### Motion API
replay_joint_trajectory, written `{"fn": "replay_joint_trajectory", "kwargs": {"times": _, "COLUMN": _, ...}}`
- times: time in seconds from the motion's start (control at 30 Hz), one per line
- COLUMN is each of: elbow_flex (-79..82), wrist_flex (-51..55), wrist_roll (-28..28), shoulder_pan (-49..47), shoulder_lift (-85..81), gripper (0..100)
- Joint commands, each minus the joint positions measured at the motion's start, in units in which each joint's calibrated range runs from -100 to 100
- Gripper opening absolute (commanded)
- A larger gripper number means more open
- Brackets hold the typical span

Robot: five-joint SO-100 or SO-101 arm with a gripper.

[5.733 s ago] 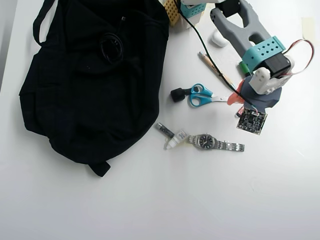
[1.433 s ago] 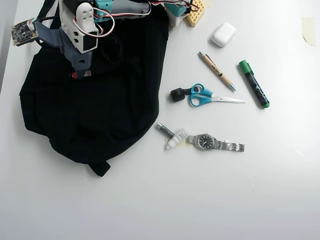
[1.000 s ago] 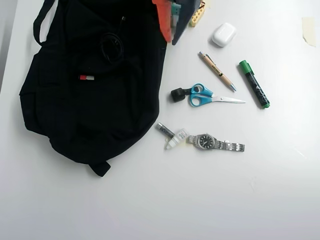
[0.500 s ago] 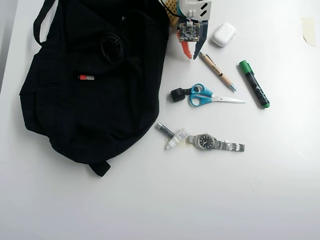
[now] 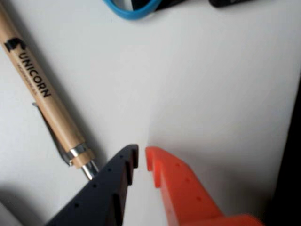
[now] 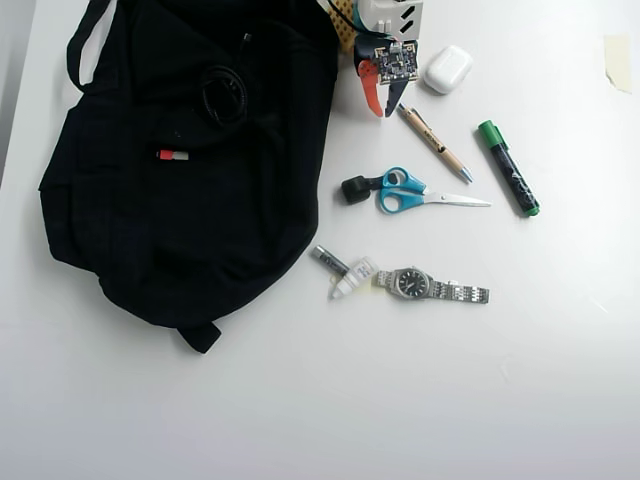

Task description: Put the usb stick into the black bag

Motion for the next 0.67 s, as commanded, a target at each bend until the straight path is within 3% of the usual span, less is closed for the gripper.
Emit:
{"fn": "replay_joint_trajectory", "kwargs": {"times": 0.0, "elbow_flex": 0.74, "wrist_flex": 0.04, "wrist_roll": -0.19, "shoulder_pan": -0.27, "shoulder_lift": -0.18, "gripper": 2}}
{"fn": "replay_joint_trajectory", "kwargs": {"times": 0.63, "elbow_flex": 0.74, "wrist_flex": 0.38, "wrist_roll": -0.19, "shoulder_pan": -0.12, "shoulder_lift": -0.76, "gripper": 2}}
